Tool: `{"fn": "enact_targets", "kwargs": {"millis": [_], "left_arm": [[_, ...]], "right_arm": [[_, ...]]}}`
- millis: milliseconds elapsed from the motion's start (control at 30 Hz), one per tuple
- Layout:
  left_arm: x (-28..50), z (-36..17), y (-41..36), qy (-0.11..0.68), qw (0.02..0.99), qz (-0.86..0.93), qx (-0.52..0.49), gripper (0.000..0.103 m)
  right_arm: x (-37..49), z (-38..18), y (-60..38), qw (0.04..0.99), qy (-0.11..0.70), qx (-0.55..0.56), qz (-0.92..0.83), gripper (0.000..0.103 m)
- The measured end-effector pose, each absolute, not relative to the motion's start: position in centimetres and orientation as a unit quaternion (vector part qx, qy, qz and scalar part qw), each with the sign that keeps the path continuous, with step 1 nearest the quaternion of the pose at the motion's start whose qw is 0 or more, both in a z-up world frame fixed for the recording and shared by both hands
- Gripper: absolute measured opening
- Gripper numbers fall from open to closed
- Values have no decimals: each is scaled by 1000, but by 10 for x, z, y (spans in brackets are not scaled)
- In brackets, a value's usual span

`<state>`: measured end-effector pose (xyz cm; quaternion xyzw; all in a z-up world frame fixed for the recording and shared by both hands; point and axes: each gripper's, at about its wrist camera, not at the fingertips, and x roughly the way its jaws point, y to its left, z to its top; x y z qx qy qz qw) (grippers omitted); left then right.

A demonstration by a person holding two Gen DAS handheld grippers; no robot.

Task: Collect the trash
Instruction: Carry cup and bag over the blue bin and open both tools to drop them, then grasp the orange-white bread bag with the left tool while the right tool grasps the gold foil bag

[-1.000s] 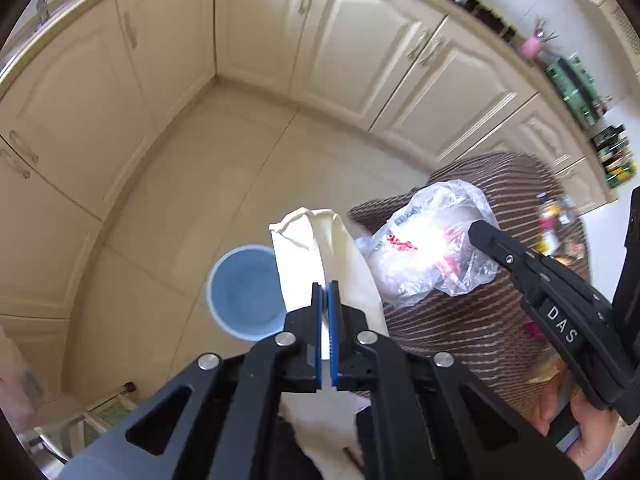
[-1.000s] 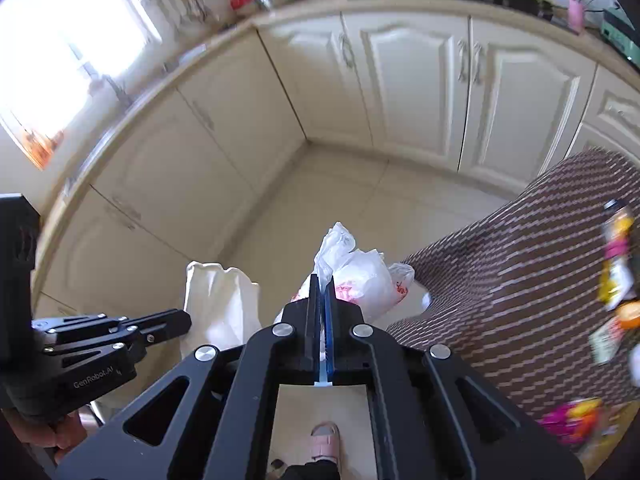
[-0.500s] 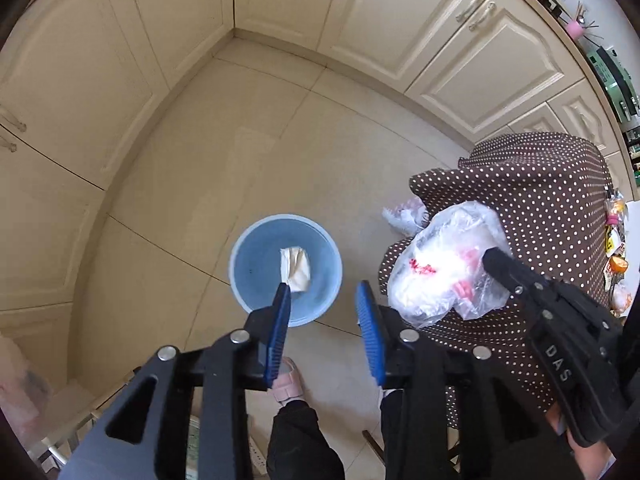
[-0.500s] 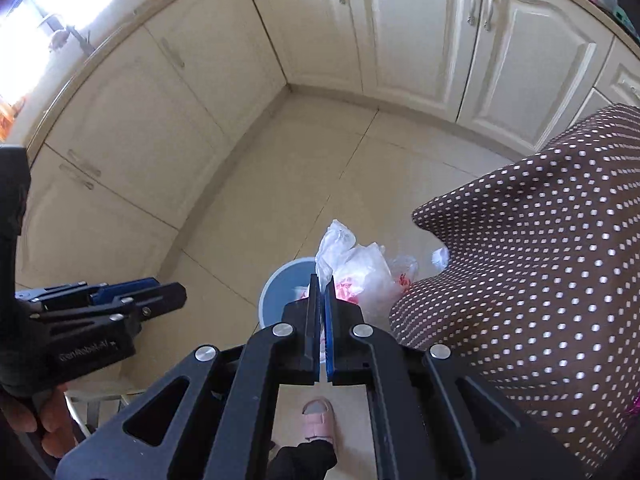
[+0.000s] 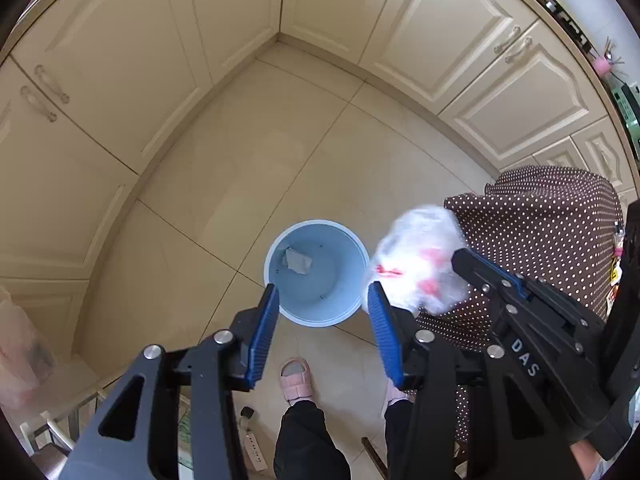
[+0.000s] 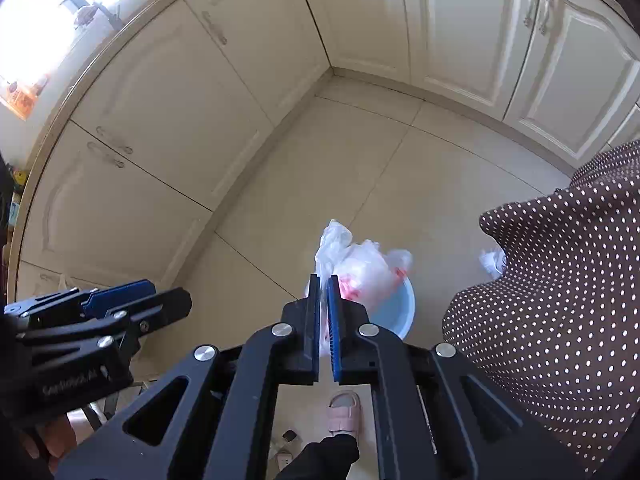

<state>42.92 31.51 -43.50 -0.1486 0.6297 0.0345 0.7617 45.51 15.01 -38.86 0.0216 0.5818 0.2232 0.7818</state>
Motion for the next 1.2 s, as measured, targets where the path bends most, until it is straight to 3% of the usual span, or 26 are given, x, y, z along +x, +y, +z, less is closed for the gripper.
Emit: {"fn": "enact_targets", "kwargs": {"millis": [133, 500, 867, 1200], "left_arm": [[422, -424, 318, 623, 766, 42, -152, 51], [414, -365, 265, 591, 791, 31, -155, 53], [417, -299, 59, 568, 808, -117, -105, 59], [406, -286, -145, 573, 779, -256, -9, 59]], "right_arm": [[456, -380, 154, 785, 575, 19, 227, 17], [443, -319, 71, 818, 539, 48, 195, 28], [402, -240, -137, 870, 477, 98, 81, 41], [353, -234, -304, 867, 473, 151, -41, 49]]}}
